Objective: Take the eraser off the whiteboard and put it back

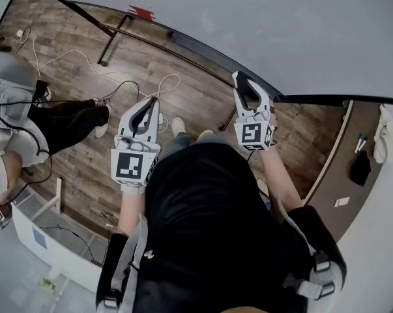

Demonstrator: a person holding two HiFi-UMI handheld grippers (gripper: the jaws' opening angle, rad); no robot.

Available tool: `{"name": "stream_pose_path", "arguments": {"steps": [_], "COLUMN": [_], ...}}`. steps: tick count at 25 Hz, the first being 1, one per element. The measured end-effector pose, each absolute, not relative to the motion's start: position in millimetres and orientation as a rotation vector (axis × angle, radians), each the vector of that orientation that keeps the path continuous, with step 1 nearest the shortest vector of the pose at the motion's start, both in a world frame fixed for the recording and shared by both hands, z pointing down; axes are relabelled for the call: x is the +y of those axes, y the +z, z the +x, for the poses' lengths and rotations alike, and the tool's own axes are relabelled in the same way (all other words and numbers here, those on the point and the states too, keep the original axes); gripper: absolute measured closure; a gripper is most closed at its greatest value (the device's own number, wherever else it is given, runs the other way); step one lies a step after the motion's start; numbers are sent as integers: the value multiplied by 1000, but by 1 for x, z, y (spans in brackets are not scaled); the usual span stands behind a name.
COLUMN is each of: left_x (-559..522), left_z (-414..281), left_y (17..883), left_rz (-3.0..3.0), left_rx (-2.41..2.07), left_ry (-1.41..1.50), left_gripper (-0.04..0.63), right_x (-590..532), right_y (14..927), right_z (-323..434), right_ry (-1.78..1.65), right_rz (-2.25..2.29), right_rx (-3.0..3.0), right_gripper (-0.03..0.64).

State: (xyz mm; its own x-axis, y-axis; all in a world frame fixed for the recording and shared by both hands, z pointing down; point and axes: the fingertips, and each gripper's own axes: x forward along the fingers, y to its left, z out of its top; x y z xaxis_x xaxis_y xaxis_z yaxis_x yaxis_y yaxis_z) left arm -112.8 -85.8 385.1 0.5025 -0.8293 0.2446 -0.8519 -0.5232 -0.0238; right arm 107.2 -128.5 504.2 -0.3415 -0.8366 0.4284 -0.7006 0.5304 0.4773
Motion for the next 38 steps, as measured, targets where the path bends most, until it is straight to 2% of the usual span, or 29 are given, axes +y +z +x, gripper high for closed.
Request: {"name": "stream_pose_path", "arguments": {"steps": [16, 38], "left_x": [-81, -82], "left_z": [-104, -117], "left_y": [405, 416], "left_rz": [2557, 2534], "left_rx": [-1471, -1490], "left_ry": [428, 449], "left_gripper": [588, 588], "right_x": [-146, -167], "right_y": [579, 613], "right_z": [145, 151], "right_ry": [-286, -342], "right_rz": [1160, 1097], "right_rx": [-1908, -1735], "right_gripper": [454, 453]}}
